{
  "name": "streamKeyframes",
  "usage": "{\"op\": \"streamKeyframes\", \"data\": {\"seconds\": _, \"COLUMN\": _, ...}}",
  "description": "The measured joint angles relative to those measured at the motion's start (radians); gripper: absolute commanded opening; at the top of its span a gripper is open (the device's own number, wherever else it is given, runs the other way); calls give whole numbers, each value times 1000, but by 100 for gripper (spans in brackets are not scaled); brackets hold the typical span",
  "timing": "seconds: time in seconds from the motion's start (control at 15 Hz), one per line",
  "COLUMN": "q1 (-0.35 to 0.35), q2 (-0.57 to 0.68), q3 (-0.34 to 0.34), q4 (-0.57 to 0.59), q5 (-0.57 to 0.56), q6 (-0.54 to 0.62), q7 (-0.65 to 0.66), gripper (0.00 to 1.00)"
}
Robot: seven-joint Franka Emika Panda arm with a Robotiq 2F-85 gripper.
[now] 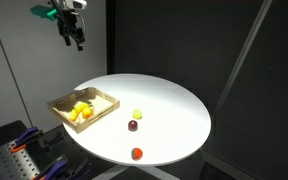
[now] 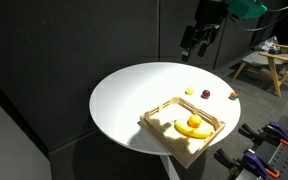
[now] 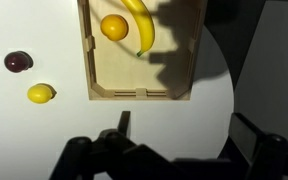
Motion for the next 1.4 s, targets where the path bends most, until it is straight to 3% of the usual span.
{"op": "streamKeyframes", "data": {"seconds": 0.67, "q1": -82, "q2": 55, "q3": -16, "q4": 42, "q5": -144, "q6": 47, "q7": 41, "gripper": 100}}
{"op": "streamKeyframes", "data": {"seconds": 1.4, "q1": -133, "q2": 188, "q3": -99, "q4": 143, "q5": -223, "q6": 4, "q7": 47, "gripper": 100}}
